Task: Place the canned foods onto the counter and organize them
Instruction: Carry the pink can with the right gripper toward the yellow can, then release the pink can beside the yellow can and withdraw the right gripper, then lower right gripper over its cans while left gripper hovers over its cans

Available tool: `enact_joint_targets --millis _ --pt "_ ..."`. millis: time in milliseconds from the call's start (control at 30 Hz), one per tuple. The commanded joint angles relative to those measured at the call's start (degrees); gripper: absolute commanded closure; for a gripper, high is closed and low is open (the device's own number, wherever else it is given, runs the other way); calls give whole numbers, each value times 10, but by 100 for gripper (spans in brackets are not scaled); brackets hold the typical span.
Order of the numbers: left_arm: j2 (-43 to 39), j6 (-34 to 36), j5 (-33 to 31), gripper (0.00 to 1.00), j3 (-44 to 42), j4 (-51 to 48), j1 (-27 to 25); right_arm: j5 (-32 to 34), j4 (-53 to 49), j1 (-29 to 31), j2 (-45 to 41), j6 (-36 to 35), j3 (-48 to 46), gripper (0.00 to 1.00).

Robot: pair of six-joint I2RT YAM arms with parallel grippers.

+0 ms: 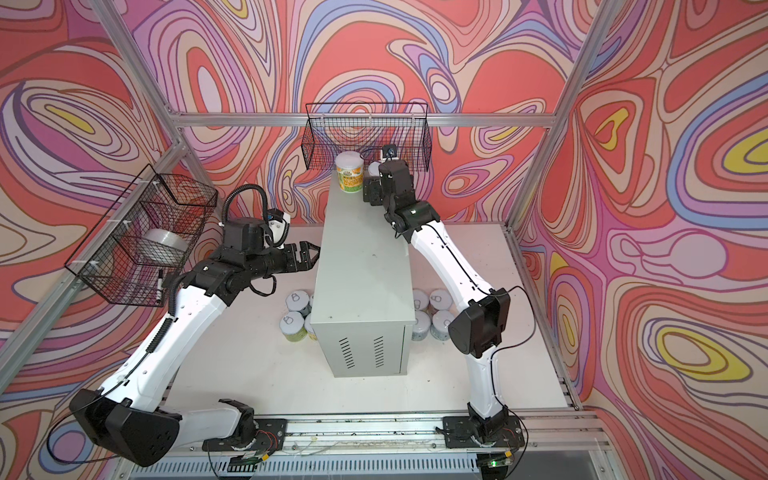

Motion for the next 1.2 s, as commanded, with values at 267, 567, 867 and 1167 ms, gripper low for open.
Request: enact_joint_targets --millis 267,567,867,1167 --pt "-40 2 -31 0 -52 1 3 -7 -44 -2 -187 52 -101 6" --pt "-92 0 -29 4 -115 -14 2 90 -170 -3 -382 71 -241 7" --pt "-129 -15 -36 5 -209 -22 -2 60 -312 -80 -478 145 -419 4" --pt "-142 -18 -46 5 -256 -38 -57 -34 -280 -107 -524 206 -650 4"
